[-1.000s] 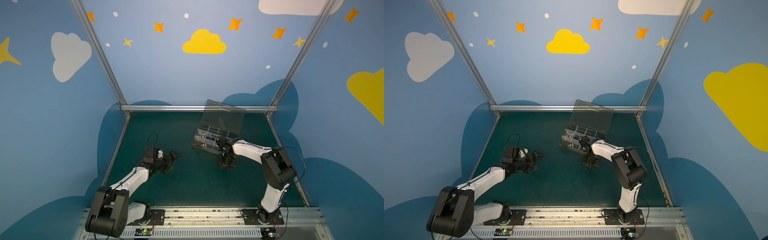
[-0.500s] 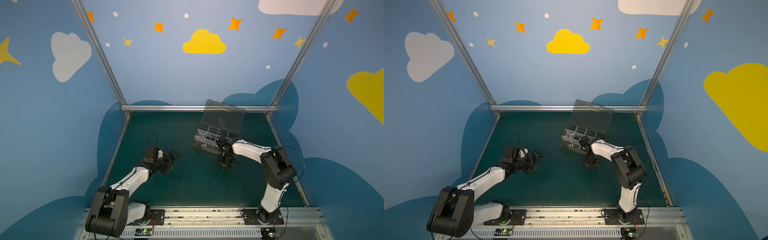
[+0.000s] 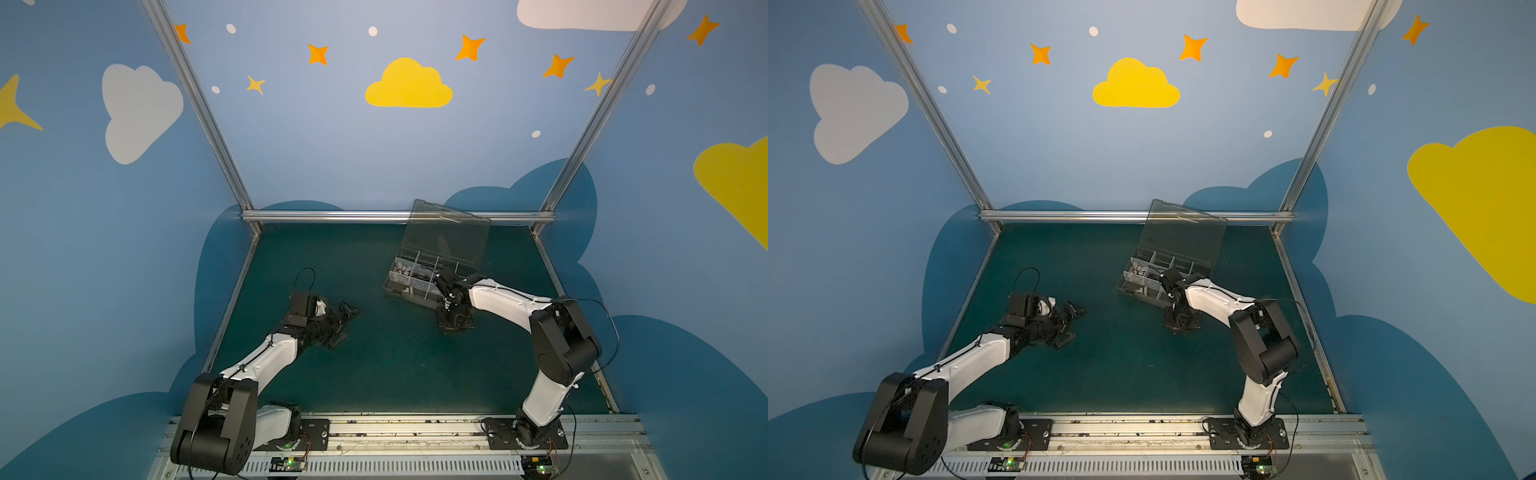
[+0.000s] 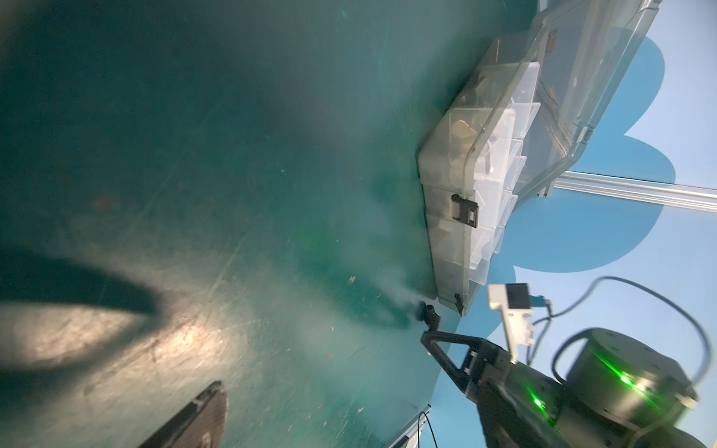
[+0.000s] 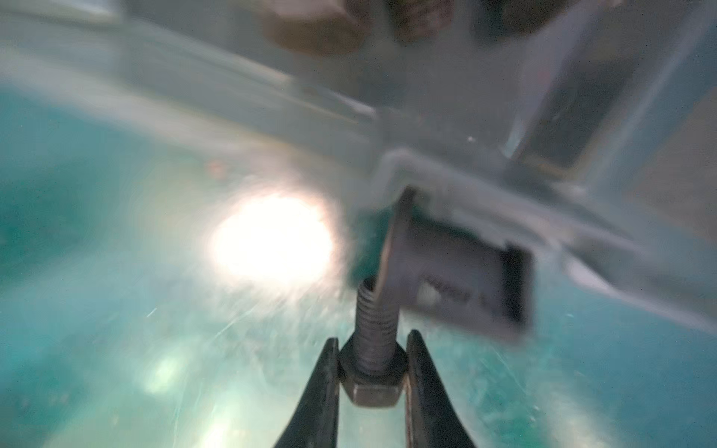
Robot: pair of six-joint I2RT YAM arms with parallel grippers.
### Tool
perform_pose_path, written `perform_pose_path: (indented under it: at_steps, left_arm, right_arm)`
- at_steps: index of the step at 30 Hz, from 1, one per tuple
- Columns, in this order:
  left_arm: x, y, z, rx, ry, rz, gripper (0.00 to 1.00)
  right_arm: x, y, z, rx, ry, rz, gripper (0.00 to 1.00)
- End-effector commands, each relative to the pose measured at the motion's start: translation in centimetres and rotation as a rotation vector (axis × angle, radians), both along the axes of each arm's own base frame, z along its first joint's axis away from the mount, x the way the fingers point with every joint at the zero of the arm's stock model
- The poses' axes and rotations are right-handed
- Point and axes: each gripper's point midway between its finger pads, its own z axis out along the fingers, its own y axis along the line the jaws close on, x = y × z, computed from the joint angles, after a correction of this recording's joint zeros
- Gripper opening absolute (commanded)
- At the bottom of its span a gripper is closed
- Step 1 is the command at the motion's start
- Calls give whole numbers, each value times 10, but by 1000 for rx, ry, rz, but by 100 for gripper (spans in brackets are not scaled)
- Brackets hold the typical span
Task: Sort the screws and nuts into containers
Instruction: Pick up the screw from the center of the table, then place the screw into the container.
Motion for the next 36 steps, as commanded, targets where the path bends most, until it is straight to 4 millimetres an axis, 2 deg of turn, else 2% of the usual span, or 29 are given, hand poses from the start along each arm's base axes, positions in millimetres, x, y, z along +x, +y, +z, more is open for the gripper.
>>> perform_pose_path:
  at_steps: [1, 4, 9, 16, 21, 32, 36]
  left_arm:
    - [3, 1, 5, 13, -18, 0, 100]
    - [2, 2, 5, 14, -20, 2, 100]
    - [2, 2, 6, 16, -20, 4, 100]
    - [1, 3, 7, 17, -24, 5, 100]
    - [1, 3, 8, 19, -24, 6, 100]
    - [1, 4, 8, 21, -23, 8, 100]
    - [1, 4, 8, 22, -22, 8, 100]
  right_arm:
    - [7, 7, 37, 54, -68, 108, 2]
    - [12, 5, 54, 45, -96, 150, 2]
    - [30, -8, 66, -5, -135, 161, 2]
    - [57, -27, 52, -139, -117, 173, 2]
    - [68, -34, 41, -199, -100, 180, 2]
    - [74, -44, 30, -264, -82, 176, 5]
    - [76, -45, 29, -267, -83, 169, 10]
